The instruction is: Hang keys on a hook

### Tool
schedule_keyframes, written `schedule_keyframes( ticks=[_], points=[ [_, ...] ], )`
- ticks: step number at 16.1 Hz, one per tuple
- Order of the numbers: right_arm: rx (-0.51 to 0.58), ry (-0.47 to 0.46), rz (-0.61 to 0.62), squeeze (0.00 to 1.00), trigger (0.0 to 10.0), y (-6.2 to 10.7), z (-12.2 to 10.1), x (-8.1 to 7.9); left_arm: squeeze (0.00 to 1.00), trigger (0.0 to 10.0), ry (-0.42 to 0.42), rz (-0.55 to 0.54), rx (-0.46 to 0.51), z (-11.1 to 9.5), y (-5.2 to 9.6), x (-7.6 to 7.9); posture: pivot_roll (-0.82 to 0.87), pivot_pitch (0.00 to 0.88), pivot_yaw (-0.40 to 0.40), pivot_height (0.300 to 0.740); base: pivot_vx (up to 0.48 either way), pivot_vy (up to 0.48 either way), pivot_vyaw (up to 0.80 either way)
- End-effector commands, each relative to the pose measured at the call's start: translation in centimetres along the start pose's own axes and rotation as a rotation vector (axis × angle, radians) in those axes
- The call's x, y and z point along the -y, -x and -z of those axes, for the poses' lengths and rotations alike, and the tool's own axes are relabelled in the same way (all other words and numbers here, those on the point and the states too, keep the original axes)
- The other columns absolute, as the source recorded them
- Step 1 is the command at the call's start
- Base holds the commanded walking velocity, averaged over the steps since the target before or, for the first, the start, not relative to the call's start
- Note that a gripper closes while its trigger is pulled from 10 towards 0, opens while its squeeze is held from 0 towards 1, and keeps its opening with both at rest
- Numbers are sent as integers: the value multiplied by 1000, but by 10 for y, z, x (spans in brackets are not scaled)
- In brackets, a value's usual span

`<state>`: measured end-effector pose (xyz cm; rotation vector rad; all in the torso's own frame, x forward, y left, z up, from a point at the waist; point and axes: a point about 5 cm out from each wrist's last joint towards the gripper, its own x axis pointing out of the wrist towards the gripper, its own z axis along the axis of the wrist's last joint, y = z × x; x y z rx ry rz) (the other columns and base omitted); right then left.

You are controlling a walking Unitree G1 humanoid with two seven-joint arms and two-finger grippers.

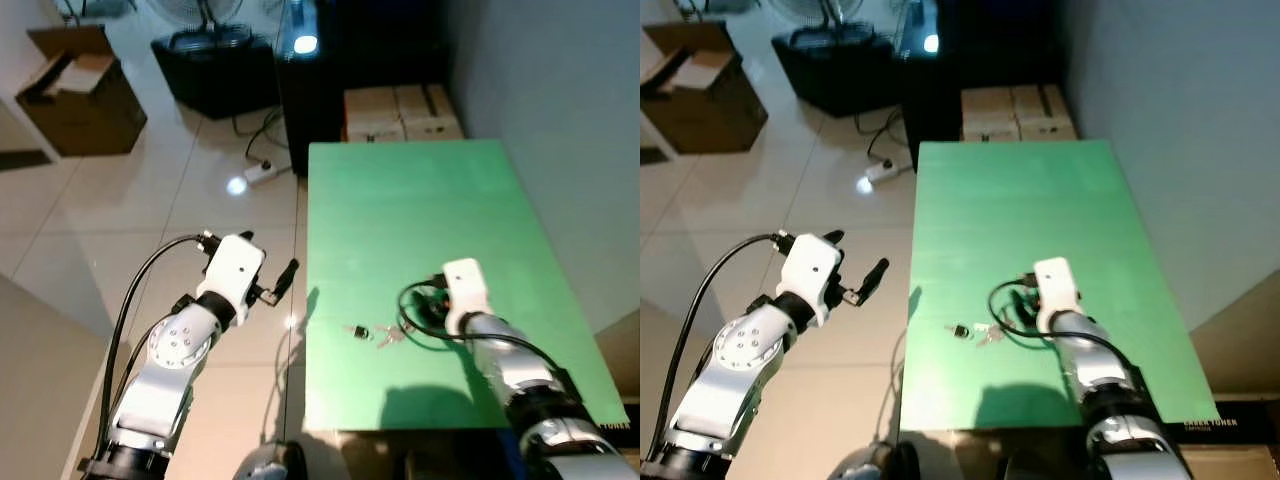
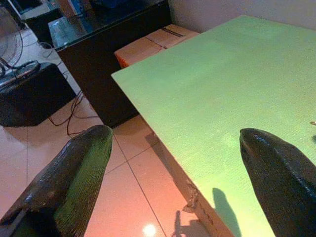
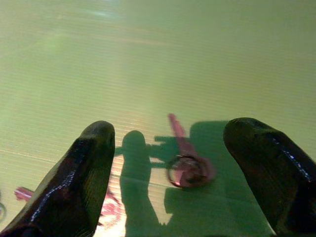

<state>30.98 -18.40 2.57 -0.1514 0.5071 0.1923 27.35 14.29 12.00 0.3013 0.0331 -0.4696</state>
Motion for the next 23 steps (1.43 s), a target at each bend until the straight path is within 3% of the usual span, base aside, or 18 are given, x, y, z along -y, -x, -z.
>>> schedule_keyframes(
  ticks=[1,4,8,11,14,18,19,20,21,22,23],
  points=[
    [5,-5,-2,1000,10000,-2,-1,-2,0,10000,-2,24,5,-3,3,3,7,223,97,740,0,0,0],
    [5,14,-10,1000,10000,-7,-6,-13,0,10000,17,109,19,-7,7,9,4,207,92,740,0,0,0],
    [-77,77,72,1000,10000,-10,1,-8,0,10000,76,251,36,-13,16,15,8,194,83,740,0,0,0],
    [-121,68,92,1000,10000,-10,7,-8,0,10000,105,370,16,-14,24,22,11,188,91,740,0,0,0],
    [-131,56,146,1000,10000,-11,5,-5,0,10000,94,392,8,-15,24,24,6,182,104,740,0,0,0],
    [-122,-38,149,1000,10000,-11,7,-5,0,10000,91,389,8,-16,22,23,5,175,108,740,0,0,0],
    [-128,-63,121,733,10000,-12,8,-8,0,10000,90,390,8,-16,22,24,4,174,109,740,0,0,0],
    [-125,-75,106,39,10000,-12,8,-9,0,10000,90,390,9,-16,22,24,6,174,109,740,0,0,0],
    [-122,-92,112,0,10000,-12,7,-8,0,10000,89,390,10,-16,21,24,4,173,109,740,0,0,0],
    [-117,-114,118,0,9176,-12,5,-8,0,10000,90,389,10,-16,21,24,3,173,111,740,0,0,0],
    [-114,-129,121,0,5961,-13,5,-8,0,10000,90,388,11,-16,20,24,3,173,111,740,0,0,0]
  ],
)
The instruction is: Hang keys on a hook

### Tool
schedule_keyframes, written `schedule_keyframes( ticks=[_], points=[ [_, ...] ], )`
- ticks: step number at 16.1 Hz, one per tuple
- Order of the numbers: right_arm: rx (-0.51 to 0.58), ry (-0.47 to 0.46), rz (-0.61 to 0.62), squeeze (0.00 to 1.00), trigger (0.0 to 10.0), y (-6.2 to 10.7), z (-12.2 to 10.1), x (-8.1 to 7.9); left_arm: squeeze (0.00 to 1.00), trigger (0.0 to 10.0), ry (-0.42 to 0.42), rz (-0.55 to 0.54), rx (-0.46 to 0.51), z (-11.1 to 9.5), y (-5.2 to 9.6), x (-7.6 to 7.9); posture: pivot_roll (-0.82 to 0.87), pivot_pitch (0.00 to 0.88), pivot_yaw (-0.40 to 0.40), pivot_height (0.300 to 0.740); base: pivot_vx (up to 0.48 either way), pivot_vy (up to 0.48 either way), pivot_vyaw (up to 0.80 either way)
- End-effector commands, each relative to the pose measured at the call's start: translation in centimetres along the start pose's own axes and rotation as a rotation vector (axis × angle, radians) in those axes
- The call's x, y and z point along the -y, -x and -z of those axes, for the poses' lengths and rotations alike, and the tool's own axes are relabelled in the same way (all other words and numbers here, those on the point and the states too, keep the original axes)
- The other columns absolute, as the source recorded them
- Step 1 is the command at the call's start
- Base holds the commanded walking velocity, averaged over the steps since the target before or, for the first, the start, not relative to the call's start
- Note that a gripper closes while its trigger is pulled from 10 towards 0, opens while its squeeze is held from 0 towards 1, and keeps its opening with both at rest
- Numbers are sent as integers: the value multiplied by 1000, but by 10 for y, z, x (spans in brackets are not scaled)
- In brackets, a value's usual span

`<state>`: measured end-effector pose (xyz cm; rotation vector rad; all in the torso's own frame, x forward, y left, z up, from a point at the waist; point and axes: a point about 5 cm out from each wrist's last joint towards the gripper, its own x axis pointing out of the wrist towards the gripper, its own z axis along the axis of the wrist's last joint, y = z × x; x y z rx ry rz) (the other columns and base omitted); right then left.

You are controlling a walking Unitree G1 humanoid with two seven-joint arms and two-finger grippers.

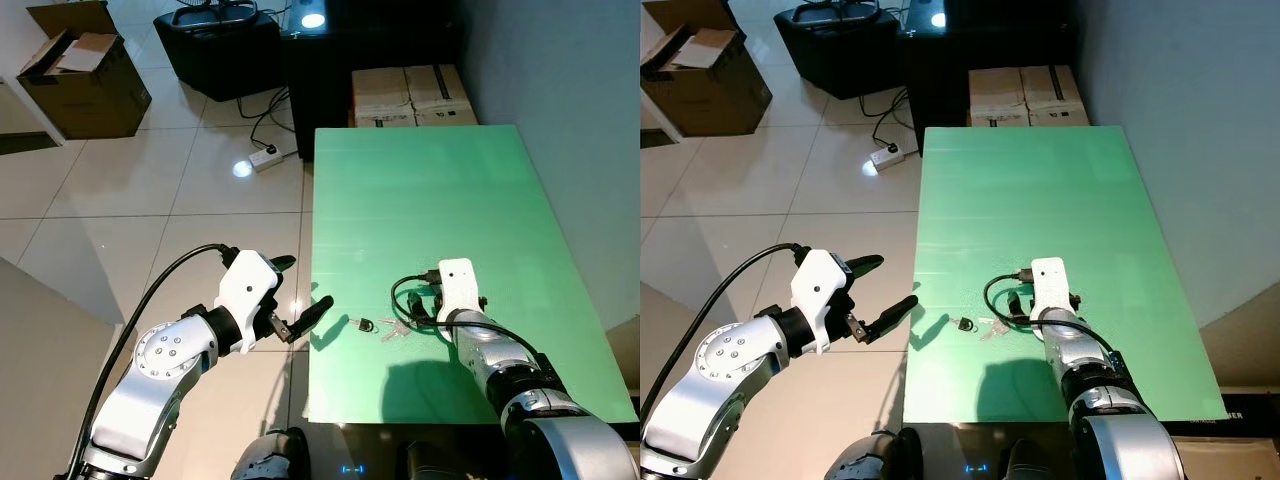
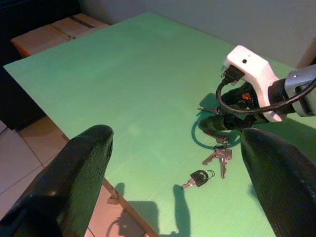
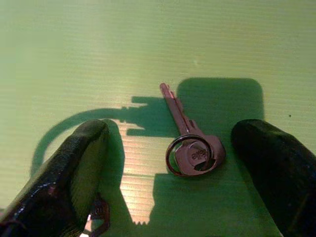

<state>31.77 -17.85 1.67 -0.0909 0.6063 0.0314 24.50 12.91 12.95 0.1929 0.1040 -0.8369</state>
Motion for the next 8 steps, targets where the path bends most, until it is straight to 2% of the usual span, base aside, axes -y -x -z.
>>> schedule_keyframes(
  ticks=[1,8],
  points=[
    [-18,-30,-3,0,0,0,3,-3,0,10000,-8,12,1,-2,-1,2,1,171,114,740,0,0,0],
    [-36,-52,13,0,0,0,7,0,0,10000,-8,4,9,-2,-2,2,-5,139,106,740,0,0,0]
  ],
)
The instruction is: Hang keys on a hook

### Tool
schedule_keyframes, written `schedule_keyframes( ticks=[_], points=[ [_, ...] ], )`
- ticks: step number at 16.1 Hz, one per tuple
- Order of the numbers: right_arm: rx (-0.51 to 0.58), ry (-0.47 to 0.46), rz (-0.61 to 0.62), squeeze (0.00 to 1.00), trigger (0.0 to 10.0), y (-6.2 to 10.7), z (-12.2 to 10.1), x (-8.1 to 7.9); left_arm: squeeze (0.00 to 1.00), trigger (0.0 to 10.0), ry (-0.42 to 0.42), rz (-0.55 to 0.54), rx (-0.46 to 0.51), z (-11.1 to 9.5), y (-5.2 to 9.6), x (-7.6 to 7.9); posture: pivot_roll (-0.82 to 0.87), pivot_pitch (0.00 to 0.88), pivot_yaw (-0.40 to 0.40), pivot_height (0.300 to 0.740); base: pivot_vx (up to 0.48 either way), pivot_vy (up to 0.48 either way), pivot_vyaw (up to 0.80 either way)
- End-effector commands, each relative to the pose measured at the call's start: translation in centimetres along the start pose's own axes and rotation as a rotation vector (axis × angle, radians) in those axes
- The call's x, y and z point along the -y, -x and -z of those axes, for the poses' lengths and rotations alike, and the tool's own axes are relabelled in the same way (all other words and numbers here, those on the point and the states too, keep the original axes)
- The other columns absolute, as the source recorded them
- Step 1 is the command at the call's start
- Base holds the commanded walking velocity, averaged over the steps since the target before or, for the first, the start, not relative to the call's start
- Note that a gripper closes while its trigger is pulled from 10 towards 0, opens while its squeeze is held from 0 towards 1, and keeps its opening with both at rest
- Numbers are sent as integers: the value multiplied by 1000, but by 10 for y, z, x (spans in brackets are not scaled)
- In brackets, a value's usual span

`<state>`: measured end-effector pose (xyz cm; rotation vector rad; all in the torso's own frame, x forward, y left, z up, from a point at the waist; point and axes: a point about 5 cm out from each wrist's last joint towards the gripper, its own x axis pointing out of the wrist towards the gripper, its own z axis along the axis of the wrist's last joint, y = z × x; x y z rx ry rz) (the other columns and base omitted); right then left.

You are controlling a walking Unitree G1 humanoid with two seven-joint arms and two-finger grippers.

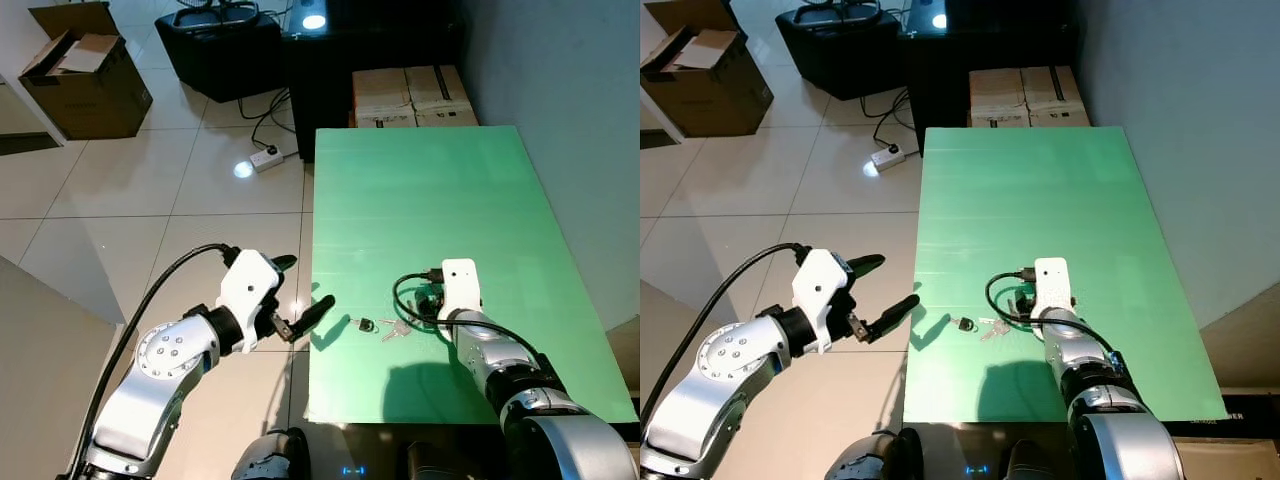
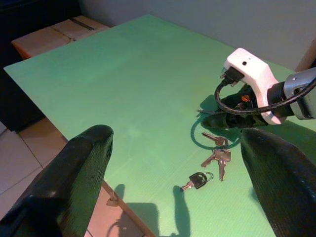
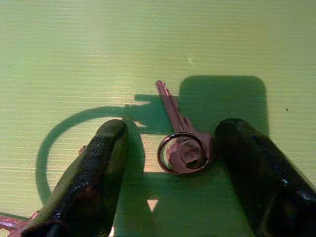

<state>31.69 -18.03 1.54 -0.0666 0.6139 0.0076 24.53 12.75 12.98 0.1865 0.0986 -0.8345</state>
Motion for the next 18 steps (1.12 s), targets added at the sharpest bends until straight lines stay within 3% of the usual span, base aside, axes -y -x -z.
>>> schedule_keyframes(
  ticks=[1,11,15,18],
  points=[
    [-30,-22,0,0,0,0,6,-2,0,10000,-12,6,2,-2,-1,1,-6,136,106,740,0,0,0],
    [-22,-26,7,0,0,1,12,0,0,10000,-29,5,6,-3,-4,-1,-1,118,110,740,0,0,0],
    [29,-31,27,0,0,3,14,2,0,10000,-34,-14,3,-1,-5,-5,-8,112,130,740,0,0,0],
    [128,-29,78,0,0,8,14,7,0,10000,-54,-36,22,-5,-10,-10,-12,106,133,740,0,0,0]
  ],
)
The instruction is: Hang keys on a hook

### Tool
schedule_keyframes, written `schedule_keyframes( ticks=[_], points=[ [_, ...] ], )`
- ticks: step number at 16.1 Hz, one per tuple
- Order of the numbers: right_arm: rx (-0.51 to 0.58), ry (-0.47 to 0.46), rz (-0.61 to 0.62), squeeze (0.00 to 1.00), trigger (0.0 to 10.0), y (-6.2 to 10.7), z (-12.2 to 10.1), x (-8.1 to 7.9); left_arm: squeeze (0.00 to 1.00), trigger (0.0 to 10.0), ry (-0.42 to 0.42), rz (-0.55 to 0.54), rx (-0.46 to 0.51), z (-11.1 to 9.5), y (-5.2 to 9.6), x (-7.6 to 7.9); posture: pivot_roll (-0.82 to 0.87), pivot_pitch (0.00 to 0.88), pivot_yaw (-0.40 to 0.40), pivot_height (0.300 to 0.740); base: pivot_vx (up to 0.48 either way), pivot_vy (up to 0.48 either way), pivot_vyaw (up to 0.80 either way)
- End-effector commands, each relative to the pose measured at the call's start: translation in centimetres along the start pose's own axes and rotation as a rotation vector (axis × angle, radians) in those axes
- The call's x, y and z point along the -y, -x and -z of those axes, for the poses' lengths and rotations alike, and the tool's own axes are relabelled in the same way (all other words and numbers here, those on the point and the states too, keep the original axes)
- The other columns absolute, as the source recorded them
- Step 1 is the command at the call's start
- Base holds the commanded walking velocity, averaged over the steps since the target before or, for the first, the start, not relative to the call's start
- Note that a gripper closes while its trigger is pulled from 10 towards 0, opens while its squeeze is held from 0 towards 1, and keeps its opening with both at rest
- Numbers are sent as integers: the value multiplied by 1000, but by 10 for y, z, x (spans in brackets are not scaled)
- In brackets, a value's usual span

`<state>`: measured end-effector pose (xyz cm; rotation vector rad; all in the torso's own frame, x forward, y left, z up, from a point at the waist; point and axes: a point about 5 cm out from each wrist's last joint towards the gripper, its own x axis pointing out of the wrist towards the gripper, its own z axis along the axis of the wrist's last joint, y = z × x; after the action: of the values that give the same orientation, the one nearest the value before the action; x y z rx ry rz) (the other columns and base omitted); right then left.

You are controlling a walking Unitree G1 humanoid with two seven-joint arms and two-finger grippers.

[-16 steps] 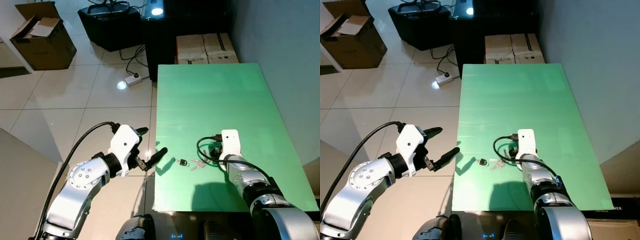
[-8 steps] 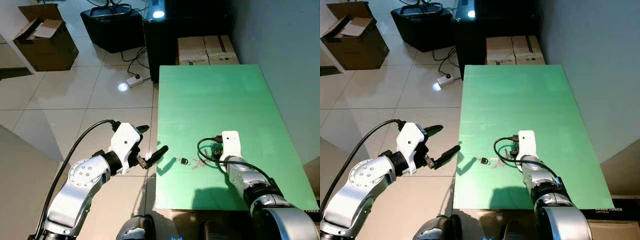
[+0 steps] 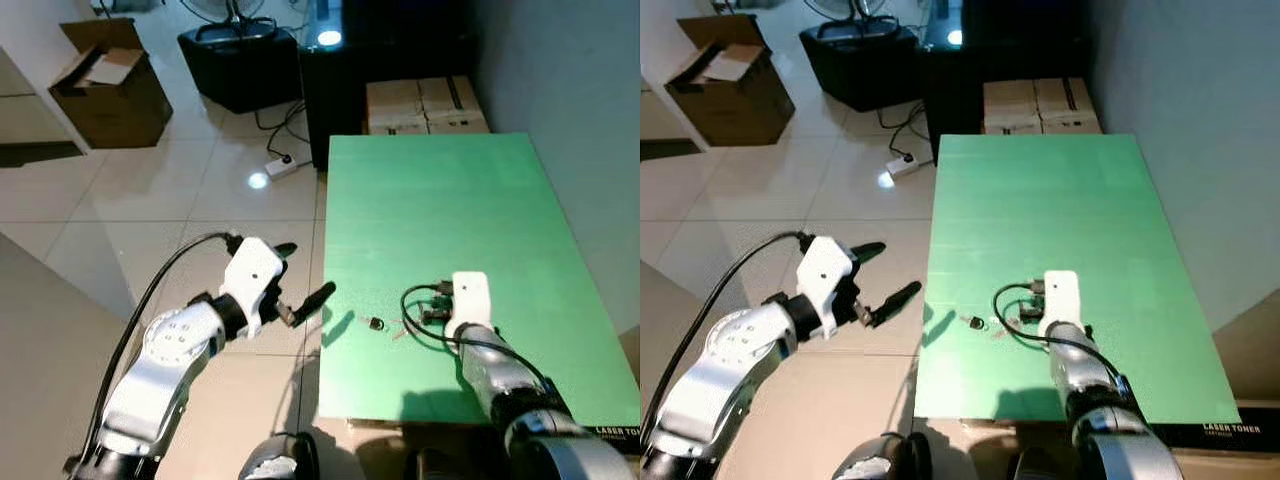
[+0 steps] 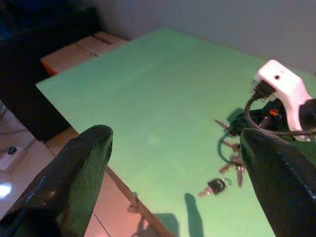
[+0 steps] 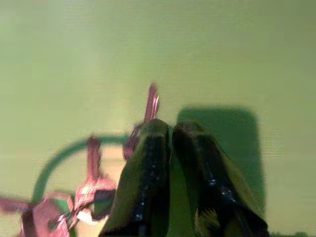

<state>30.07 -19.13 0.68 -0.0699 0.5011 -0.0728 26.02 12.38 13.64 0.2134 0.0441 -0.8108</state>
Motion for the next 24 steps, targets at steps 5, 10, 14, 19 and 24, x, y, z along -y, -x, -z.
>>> schedule_keyframes(
  ticks=[5,10,14,19,24],
  points=[
    [95,0,54,0,0,13,14,-1,0,10000,-13,-10,-10,3,-1,0,-16,105,128,740,0,0,0],
    [229,51,20,0,0,20,4,-4,0,10000,-16,-18,-7,4,-2,1,-18,103,124,740,0,0,0],
    [272,169,-109,718,10000,16,-8,-24,0,10000,-26,-25,-9,3,-1,-1,-4,112,127,740,0,0,0],
    [235,196,-129,1000,10000,12,-9,-31,0,10000,-33,-24,-12,2,2,-3,9,114,134,740,0,0,0],
    [100,147,-30,1000,10000,11,11,-20,0,10000,-22,-25,-3,0,3,-5,13,115,140,740,0,0,0]
  ],
)
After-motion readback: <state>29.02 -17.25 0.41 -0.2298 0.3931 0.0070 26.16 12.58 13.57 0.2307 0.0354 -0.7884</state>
